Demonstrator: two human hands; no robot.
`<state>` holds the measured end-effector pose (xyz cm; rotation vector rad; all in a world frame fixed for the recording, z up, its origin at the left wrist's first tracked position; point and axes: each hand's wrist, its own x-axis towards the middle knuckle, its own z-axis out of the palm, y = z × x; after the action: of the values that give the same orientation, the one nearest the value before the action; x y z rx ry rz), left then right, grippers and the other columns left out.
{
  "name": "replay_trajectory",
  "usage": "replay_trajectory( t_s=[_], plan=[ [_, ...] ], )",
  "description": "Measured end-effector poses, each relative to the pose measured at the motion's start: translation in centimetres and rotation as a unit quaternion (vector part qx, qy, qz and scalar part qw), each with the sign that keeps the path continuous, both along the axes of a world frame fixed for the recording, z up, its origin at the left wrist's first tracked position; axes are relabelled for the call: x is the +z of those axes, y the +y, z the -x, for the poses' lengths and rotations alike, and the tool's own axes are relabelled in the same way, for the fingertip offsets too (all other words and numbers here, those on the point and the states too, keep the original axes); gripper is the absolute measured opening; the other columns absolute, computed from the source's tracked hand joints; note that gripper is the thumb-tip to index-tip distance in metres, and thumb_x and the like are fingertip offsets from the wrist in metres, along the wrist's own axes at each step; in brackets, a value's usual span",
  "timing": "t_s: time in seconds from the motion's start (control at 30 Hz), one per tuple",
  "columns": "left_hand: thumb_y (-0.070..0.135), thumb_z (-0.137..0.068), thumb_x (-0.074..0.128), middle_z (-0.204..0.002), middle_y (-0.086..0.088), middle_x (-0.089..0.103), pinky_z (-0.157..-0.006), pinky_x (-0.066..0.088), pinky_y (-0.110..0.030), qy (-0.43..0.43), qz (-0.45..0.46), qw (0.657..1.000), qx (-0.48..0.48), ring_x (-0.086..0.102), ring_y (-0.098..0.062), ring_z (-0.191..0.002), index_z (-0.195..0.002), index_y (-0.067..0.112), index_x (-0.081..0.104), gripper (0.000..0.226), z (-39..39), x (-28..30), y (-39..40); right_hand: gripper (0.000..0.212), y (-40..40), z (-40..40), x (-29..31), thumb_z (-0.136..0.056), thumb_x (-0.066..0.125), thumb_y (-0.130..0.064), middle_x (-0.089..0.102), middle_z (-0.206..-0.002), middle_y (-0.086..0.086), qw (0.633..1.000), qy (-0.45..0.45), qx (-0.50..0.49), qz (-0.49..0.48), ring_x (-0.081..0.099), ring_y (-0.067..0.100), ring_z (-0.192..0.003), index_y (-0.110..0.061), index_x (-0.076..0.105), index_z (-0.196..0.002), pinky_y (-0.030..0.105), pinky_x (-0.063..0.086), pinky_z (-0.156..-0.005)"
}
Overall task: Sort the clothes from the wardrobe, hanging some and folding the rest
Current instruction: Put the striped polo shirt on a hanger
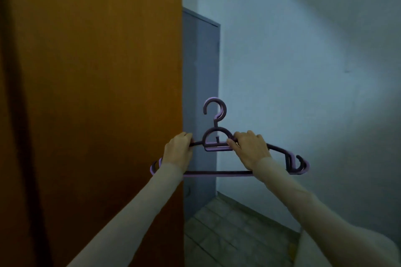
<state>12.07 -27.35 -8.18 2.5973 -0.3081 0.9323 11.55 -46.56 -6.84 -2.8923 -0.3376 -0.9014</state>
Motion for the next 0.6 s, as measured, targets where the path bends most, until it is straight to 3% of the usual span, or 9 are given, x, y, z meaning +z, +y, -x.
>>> replay_trajectory(
  t_s=[0.2,0.3,0.43,0.6],
  plan=[
    [0.011,-0.092,0.057,-0.103,-0.009,0.063,-0.072,0.046,-0.027,0.086,0.053,0.988,-0.119,0.06,-0.025,-0.092,-0.103,0.005,0.062,0.014,-3.3,-5.9,-8.8,0.041,-8.4,0.4,-4.3,-0.101,0.028,-0.04,0.061,-0.111,0.006,0.993,0.052,-0.106,0.031,0.048,0.024,-0.107,-0.013,0.056,-0.111,0.035,0.033,-0.09],
    [0.006,-0.089,0.059,-0.109,-0.013,0.063,-0.085,0.051,-0.036,0.147,0.085,0.968,-0.187,0.06,-0.026,-0.097,-0.111,0.004,0.06,0.022,-4.9,-9.3,-12.6,0.041,-12.0,0.8,-6.3,-0.1,0.03,-0.041,0.061,-0.115,0.007,0.981,0.085,-0.165,0.053,0.048,0.025,-0.111,-0.012,0.055,-0.114,0.035,0.033,-0.091],
    [0.008,-0.091,0.055,-0.121,-0.015,0.055,-0.091,0.048,-0.039,0.219,0.081,0.94,-0.248,0.056,-0.027,-0.106,-0.131,0.007,0.043,0.041,-6.3,-12.5,-17.1,0.039,-16.4,1.3,-8.8,-0.099,0.033,-0.042,0.059,-0.118,0.007,0.961,0.136,-0.231,0.065,0.048,0.026,-0.113,-0.013,0.054,-0.116,0.034,0.032,-0.092],
    [0.007,-0.092,0.053,-0.137,-0.012,0.044,-0.099,0.042,-0.038,0.239,0.087,0.917,-0.307,0.048,-0.025,-0.12,-0.145,0.014,0.021,0.063,-8.0,-14.5,-21.8,0.038,-20.6,2.0,-12.0,-0.098,0.035,-0.043,0.058,-0.119,0.005,0.933,0.17,-0.298,0.105,0.047,0.024,-0.114,-0.017,0.053,-0.119,0.032,0.032,-0.093]
  ],
)
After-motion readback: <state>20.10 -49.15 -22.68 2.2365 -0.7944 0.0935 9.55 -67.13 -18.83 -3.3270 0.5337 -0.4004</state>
